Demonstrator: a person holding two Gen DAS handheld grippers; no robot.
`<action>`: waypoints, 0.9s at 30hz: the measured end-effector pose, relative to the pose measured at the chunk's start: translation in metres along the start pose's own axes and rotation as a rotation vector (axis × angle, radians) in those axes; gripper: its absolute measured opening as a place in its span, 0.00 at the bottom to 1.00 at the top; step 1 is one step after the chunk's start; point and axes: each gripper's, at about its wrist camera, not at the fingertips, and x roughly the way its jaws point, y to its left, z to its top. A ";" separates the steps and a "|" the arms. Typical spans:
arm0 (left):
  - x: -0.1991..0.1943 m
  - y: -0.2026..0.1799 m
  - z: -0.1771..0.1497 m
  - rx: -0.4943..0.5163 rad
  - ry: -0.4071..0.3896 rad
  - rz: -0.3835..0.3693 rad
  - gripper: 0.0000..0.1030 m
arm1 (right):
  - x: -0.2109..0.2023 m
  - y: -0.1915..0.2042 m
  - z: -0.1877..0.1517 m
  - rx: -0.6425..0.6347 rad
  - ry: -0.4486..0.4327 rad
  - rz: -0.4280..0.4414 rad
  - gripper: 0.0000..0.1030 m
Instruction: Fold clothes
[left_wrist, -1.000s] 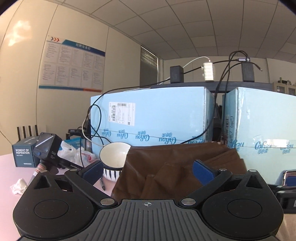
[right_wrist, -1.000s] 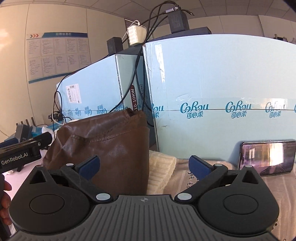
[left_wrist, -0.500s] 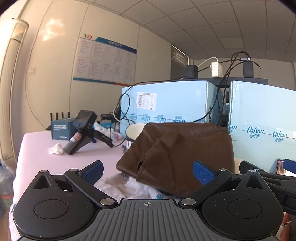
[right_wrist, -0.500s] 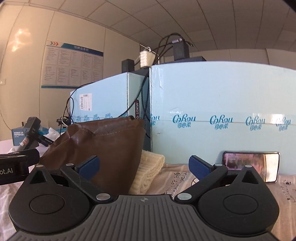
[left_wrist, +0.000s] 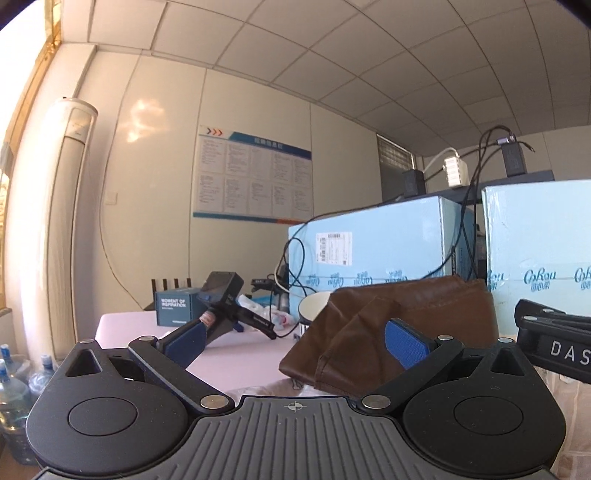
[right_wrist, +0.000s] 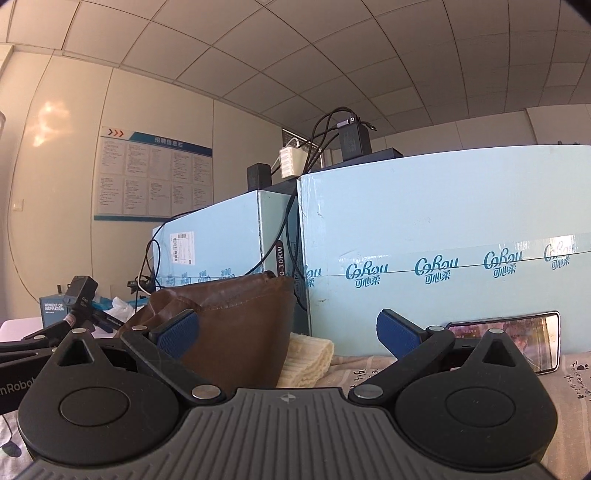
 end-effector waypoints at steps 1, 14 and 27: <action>-0.001 0.001 0.000 -0.012 -0.013 0.008 1.00 | -0.001 0.000 0.000 0.000 -0.003 0.001 1.00; -0.003 0.000 0.000 0.001 -0.020 0.033 1.00 | -0.002 0.001 0.000 -0.006 -0.015 0.028 1.00; -0.004 0.000 0.001 -0.002 -0.040 0.016 1.00 | -0.002 0.001 -0.001 0.003 -0.010 0.033 1.00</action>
